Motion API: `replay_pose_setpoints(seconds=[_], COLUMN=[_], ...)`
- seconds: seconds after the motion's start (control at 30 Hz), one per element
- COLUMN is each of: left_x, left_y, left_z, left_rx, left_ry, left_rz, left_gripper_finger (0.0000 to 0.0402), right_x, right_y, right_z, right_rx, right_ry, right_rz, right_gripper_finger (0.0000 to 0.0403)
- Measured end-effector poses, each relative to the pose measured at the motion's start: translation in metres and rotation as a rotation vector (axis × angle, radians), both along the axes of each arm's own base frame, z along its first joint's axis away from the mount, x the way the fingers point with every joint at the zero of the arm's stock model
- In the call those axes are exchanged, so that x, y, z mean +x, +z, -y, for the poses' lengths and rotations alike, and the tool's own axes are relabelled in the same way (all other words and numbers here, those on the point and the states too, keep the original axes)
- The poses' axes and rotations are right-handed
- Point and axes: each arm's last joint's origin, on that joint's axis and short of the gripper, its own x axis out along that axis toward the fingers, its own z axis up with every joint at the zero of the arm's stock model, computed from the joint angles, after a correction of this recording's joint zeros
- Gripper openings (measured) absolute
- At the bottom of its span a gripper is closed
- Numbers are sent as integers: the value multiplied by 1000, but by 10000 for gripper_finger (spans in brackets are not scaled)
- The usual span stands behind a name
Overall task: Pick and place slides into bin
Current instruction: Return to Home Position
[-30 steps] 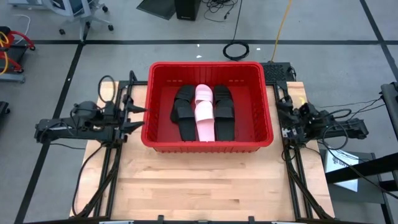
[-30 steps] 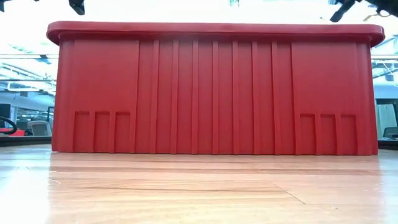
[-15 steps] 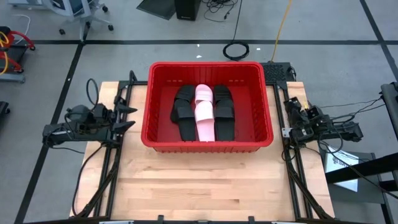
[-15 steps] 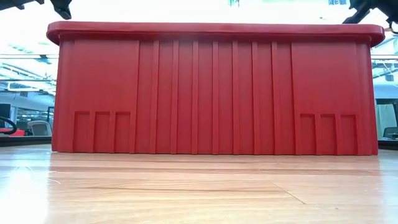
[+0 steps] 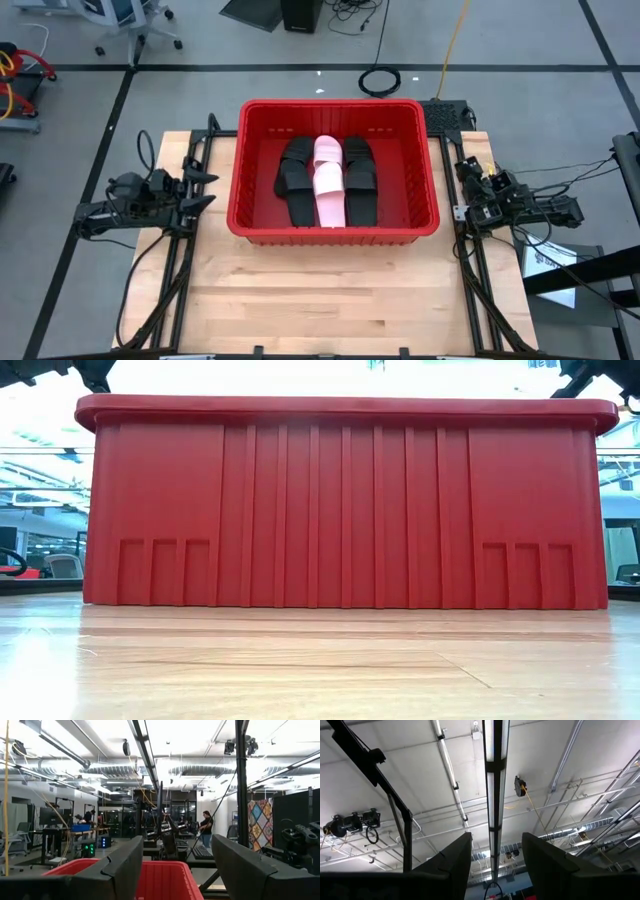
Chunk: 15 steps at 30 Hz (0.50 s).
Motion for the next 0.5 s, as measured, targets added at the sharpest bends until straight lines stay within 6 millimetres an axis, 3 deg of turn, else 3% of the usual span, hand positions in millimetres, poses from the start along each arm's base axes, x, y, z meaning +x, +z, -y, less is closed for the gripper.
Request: replay_pose_setpoints(seconds=[0.23, 0.5], left_x=[6, 15], left_y=[-10, -38], left_z=[0, -1], left_rx=[-2, 11], left_ry=[-2, 2], left_rz=[36, 155], left_gripper_finger=[241, 241], right_x=[1, 1], right_y=[-1, -1], right_z=[0, 0], right_rx=[-10, -11], right_ry=[-15, -18], right_rz=[-14, -14], right_gripper_finger=[164, 164])
